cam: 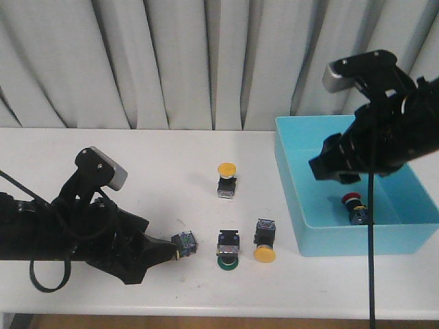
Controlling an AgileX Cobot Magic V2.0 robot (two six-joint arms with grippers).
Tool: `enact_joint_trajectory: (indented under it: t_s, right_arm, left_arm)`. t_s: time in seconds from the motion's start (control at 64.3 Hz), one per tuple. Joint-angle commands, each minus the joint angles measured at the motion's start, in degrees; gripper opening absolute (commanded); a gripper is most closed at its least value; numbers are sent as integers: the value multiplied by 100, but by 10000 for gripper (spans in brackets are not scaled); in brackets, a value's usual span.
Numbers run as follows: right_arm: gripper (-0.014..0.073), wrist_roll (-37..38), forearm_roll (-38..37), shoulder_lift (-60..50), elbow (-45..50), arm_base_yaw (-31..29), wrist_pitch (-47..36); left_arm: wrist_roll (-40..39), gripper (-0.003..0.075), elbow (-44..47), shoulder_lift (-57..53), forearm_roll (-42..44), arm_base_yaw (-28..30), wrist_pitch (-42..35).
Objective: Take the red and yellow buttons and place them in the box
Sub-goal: 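Release the red button in the box and raise the right gripper, then reach the left gripper to the yellow button and grasp it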
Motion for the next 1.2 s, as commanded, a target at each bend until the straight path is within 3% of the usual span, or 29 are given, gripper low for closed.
enact_joint_trajectory:
  t_s: [0.0, 0.078, 0.249, 0.653, 0.949, 1.182]
  right_arm:
    - [373, -3, -41, -707, 586, 286, -651]
    - [373, -164, -37, -1236, 1438, 457, -933]
    - [373, -169, -29, -1337, 1609, 457, -912]
    - [373, -163, -17, -1337, 1609, 451, -1105]
    - [373, -168, -17, -1337, 1609, 451, -1208]
    - [373, -168, -40, -1337, 1609, 451, -1273]
  left_arm:
    - [0, 524, -150, -147, -220, -9, -122]
    - [55, 524, -150, -147, 333, -28, -609]
    - [-186, 523, -346, -65, 856, -28, -1430]
    - [-1244, 490, -2042, 1557, 1891, -798, -1633]
    - [-3244, 490, -3626, 2952, 3615, -1231, -1511]
    - [-5578, 490, -4956, 3939, 5581, -1261, -734]
